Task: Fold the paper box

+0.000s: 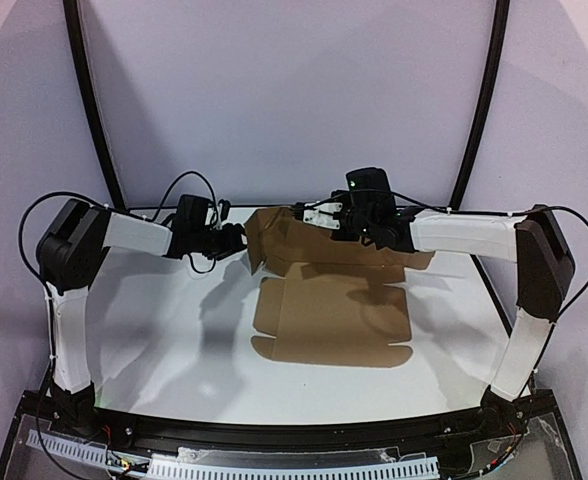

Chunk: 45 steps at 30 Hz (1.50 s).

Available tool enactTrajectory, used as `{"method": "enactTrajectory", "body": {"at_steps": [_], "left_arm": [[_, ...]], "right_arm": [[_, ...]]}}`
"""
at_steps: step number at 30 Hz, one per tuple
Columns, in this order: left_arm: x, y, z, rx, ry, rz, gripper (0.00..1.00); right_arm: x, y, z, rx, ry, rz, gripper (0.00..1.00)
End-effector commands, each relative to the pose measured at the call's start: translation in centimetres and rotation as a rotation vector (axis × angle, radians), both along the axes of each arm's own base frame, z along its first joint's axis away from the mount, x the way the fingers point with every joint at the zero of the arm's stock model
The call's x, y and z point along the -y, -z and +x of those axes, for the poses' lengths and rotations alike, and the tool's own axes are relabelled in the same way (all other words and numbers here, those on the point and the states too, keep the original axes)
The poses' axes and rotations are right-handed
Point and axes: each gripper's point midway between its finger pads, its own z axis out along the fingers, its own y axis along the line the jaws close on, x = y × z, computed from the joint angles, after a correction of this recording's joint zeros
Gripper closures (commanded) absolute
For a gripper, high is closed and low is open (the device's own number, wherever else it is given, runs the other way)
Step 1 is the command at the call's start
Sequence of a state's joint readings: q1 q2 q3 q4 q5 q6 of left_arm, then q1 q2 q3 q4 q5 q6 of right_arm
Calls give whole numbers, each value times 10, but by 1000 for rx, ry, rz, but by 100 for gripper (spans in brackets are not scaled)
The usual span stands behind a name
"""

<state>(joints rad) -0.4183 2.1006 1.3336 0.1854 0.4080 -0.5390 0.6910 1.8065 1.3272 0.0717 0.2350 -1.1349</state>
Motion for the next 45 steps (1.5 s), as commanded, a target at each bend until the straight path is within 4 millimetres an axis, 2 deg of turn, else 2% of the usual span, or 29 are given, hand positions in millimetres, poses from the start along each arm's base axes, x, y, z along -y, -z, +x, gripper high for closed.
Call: {"method": "enactTrajectory", "body": {"at_steps": [1,5,8,15,20,23,28,33,41,45], "left_arm": [[38,-26,-33,3,114,-187,43],[58,-51,-49,35,193,-340,43],[69,-60,-59,52,247,-366,43],[90,-53,-84,36,370,-352,47],[87,-40,-87,13,354,-326,48],[86,-42,-85,33,350,-315,45],[86,-51,-85,128,349,-221,28],[84,-39,-86,190,363,-8,24],[78,-35,-97,203,363,-15,19],[77,-37,-101,219,366,-38,19]], "right_arm": [[-11,9,-3,-56,12,48,100],[-14,11,-4,-63,26,61,100],[-16,14,-2,-65,42,67,100],[-18,21,-15,-77,17,68,100],[-14,18,-24,-83,7,84,100],[-15,20,-28,-113,0,91,100],[-15,25,-36,-139,-14,71,100],[-12,29,-44,-133,-43,47,100],[-11,33,-48,-24,-74,35,100],[-12,46,-47,56,-60,15,100]]}}
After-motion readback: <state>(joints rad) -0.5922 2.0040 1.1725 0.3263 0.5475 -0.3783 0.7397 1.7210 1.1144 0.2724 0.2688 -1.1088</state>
